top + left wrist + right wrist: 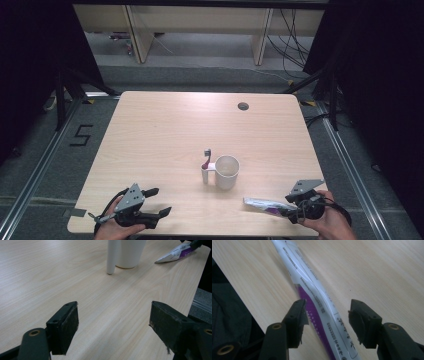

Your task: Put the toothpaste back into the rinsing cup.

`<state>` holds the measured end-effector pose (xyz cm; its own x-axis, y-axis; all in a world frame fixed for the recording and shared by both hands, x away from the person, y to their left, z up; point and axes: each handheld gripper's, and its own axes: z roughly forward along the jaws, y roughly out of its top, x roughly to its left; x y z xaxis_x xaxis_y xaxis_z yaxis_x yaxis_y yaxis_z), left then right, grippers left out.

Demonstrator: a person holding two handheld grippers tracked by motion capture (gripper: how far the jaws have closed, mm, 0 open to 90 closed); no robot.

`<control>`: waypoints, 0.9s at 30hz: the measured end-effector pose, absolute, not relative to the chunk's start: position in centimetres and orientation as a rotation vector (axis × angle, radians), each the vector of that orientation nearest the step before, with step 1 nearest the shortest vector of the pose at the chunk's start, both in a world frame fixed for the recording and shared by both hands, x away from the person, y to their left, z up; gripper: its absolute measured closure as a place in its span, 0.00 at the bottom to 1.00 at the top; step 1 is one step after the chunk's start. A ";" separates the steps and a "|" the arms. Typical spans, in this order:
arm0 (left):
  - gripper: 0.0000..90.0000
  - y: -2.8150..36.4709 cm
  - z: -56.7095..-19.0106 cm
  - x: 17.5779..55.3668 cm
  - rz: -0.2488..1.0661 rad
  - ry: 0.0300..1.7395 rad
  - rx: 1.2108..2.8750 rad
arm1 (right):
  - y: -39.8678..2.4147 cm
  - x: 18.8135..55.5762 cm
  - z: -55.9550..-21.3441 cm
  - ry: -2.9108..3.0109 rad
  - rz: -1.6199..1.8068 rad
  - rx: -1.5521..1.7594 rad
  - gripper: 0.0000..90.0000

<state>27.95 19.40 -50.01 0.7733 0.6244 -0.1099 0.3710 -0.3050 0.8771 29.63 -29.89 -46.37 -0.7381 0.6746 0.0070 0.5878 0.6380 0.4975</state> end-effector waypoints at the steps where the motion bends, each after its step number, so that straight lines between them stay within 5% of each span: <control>1: 0.25 19.4 -50.0 27.9 0.308 0.753 1.929 | -29.8 29.7 -46.5 2.695 0.693 1.029 0.51; 27: 0.26 19.3 -50.1 28.0 0.309 0.751 1.943 | -27.8 31.5 -47.8 2.850 0.475 0.919 0.67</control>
